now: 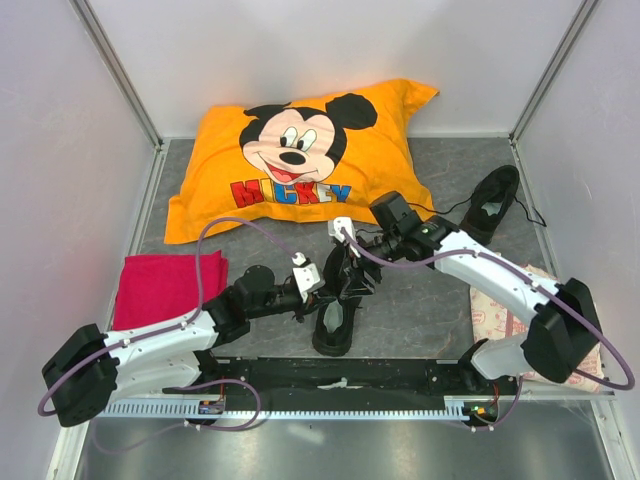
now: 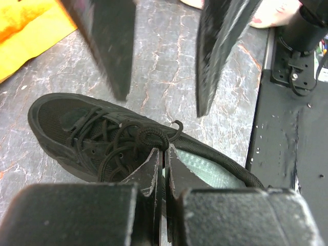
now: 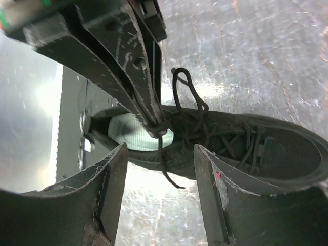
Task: Tie the shoes
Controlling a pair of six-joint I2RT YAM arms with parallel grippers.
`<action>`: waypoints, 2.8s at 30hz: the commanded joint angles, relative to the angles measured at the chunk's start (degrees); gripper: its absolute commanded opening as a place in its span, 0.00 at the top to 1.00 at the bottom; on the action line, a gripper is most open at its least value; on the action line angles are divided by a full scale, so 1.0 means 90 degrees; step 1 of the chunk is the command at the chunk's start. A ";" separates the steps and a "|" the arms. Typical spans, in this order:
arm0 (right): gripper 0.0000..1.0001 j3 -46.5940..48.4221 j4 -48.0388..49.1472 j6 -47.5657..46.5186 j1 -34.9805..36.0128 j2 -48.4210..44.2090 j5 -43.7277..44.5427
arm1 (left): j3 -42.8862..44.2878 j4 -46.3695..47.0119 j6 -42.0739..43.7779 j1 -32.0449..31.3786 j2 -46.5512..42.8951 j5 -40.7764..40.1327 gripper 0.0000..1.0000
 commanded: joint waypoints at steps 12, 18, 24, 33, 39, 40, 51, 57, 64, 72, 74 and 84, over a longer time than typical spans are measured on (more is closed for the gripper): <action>0.46 0.1016 -0.0853 -0.1838 0.0017 0.0823 -0.0881 | -0.0023 0.0186 0.0581 0.0085 0.0017 0.0502 0.98; 0.48 0.1241 -0.1098 -0.1916 0.0066 0.1048 -0.0939 | 0.0015 0.0215 0.0591 0.0095 0.0105 0.0551 0.98; 0.52 0.1300 -0.1176 -0.1877 0.0154 0.1126 -0.0881 | 0.0045 0.0254 0.0581 0.0133 0.0164 0.0581 0.98; 0.62 0.1329 -0.1234 -0.1828 0.0203 0.1204 -0.0842 | 0.0055 0.0244 0.0591 0.0143 0.0164 0.0610 0.98; 0.78 0.1368 -0.1225 -0.1789 0.0203 0.1263 -0.0832 | 0.0055 0.0215 0.0611 0.0153 0.0164 0.0629 0.98; 0.83 0.1368 -0.1225 -0.1779 0.0212 0.1253 -0.0851 | 0.0055 0.0205 0.0611 0.0153 0.0164 0.0630 0.98; 1.00 0.0998 -0.0825 -0.1196 0.0203 0.0980 -0.0696 | 0.0016 0.0010 0.0504 0.0221 -0.0138 0.0298 0.81; 1.00 0.0510 0.0073 -0.0326 0.0203 0.0629 -0.0539 | -0.0023 -0.0068 0.0269 0.0222 -0.0461 0.0249 0.62; 1.00 0.0343 0.0484 0.0066 0.0183 0.0492 -0.0500 | -0.0053 0.0019 0.0103 0.0222 -0.0441 -0.0024 0.62; 1.00 0.0216 0.0601 0.0252 0.0164 0.0375 -0.0471 | -0.0063 0.0166 -0.0004 0.0231 -0.0402 -0.0132 0.80; 1.00 0.0167 0.0611 0.0272 0.0135 0.0345 -0.0451 | -0.0092 0.0147 -0.0004 0.0241 -0.0441 -0.0142 0.86; 1.00 0.0040 0.0670 0.0340 0.0076 0.0306 -0.0295 | -0.0111 0.0039 0.0142 0.0280 -0.0490 0.0004 0.98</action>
